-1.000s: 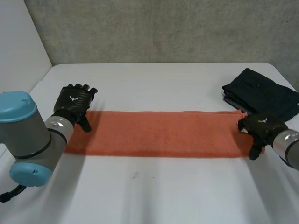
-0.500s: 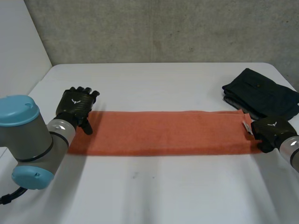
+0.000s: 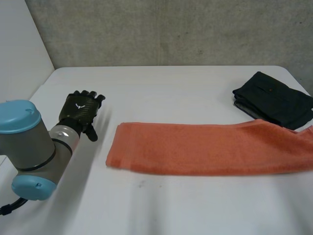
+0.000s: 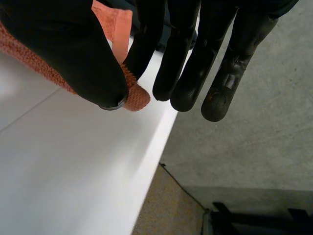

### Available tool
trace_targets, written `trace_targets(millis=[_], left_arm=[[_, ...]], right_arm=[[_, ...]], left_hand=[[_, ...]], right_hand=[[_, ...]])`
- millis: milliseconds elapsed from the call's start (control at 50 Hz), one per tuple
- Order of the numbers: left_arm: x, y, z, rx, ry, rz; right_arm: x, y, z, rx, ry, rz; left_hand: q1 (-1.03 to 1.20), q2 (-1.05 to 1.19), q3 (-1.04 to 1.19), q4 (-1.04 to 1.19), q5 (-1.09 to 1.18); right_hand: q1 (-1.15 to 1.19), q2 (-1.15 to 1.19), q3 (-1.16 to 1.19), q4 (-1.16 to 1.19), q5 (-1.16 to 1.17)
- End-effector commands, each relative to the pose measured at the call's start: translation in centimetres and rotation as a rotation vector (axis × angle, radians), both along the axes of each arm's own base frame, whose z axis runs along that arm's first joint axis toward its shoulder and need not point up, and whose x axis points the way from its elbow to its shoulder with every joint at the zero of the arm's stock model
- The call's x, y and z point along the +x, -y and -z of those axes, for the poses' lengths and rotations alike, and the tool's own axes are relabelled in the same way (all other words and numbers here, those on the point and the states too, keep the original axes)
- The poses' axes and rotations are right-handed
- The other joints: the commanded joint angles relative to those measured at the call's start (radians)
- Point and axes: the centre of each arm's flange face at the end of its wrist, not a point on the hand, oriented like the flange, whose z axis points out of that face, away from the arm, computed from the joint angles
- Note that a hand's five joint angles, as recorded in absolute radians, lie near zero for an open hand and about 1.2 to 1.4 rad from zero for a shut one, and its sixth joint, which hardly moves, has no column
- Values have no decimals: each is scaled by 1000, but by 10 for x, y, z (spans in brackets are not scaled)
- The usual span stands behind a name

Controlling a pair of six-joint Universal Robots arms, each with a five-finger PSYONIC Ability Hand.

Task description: Fold the laundry.

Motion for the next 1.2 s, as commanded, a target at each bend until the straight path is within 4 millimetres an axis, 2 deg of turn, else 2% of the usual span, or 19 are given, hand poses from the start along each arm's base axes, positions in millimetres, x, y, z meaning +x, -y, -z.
trace_targets(millis=[20, 160, 180, 240, 260, 320, 340, 400, 540, 600, 660, 680, 740, 820, 840, 920, 1020, 1080, 1200], left_arm=[[0, 0, -6, -15, -5, 0], [2, 1, -12, -31, -10, -5], [2, 1, -12, -33, -11, -5], [3, 2, -16, -42, -15, -10], [3, 2, -17, -45, -18, -11], [5, 3, -19, -50, -21, -16], [5, 3, -19, -50, -21, -18], [5, 3, -20, -52, -21, -18], [5, 3, -19, -48, -22, -16], [4, 2, -18, -45, -21, -13], [2, 0, -17, -43, -24, -4], [1, -1, -16, -40, -23, 0], [-2, -3, -17, -40, -25, 11], [-17, -15, -19, -46, -30, 63], [-22, -18, -20, -49, -30, 77], [-44, -36, -21, -55, -32, 164], [-60, -48, -16, -42, -36, 274], [-68, -53, 5, 16, -22, 347], [-85, -46, 23, 51, -19, 398]], right_arm=[[77, -4, -51, -127, 50, -189], [185, -32, -81, -215, 116, -491], [213, -43, -88, -236, 128, -574], [260, -69, -95, -260, 144, -722], [292, -87, -93, -260, 155, -823], [339, -118, -85, -240, 177, -974], [365, -137, -82, -235, 189, -1054], [402, -166, -64, -200, 198, -1171], [449, -191, -4, -61, 181, -1290], [456, -194, 7, -31, 172, -1297], [456, -189, 8, -16, 166, -1258], [454, -185, 2, -29, 162, -1211], [448, -178, -8, -27, 186, -1109], [421, -162, -40, 0, 337, -938], [400, -145, -51, 11, 397, -857], [353, -123, -69, 34, 499, -696], [309, -112, -43, 126, 500, -547], [284, -106, -26, 165, 485, -468], [251, -98, -16, 157, 509, -403]], left_hand=[[-10, -26, -33, -25, -27], [-16, -31, -39, -31, -33], [-16, -31, -39, -31, -33], [-16, -31, -39, -31, -33], [-16, -31, -39, -31, -33], [-16, -31, -39, -31, -33], [-16, -31, -39, -31, -33], [-19, -34, -42, -34, -35], [-19, -34, -42, -34, -35], [-19, -34, -42, -34, -35], [-22, -37, -45, -37, -38], [-24, -40, -48, -39, -41], [-25, -40, -48, -39, -41], [-25, -40, -48, -39, -41], [-19, -34, -42, -34, -36], [37, 21, 14, 22, 20], [181, 165, 158, 166, 164], [213, 197, 190, 198, 196], [357, 341, 334, 342, 340]], right_hand=[[422, 221, 215, 205, 233], [422, 221, 215, 205, 233], [422, 221, 215, 205, 233], [422, 221, 215, 205, 233], [422, 221, 215, 205, 233], [422, 221, 215, 205, 233], [422, 221, 215, 205, 233], [422, 221, 215, 205, 233], [422, 221, 215, 205, 233], [422, 221, 215, 205, 233], [-598, -800, -806, -815, -788], [-799, -1001, -1007, -1017, -989], [-799, -1001, -1007, -1017, -989], [-799, -1001, -1007, -1017, -989], [-799, -1001, -1007, -1017, -989], [-799, -1001, -1007, -1017, -989], [-799, -1001, -1007, -1017, -989], [-799, -1001, -1007, -1017, -989], [-799, -1001, -1007, -1017, -989]])
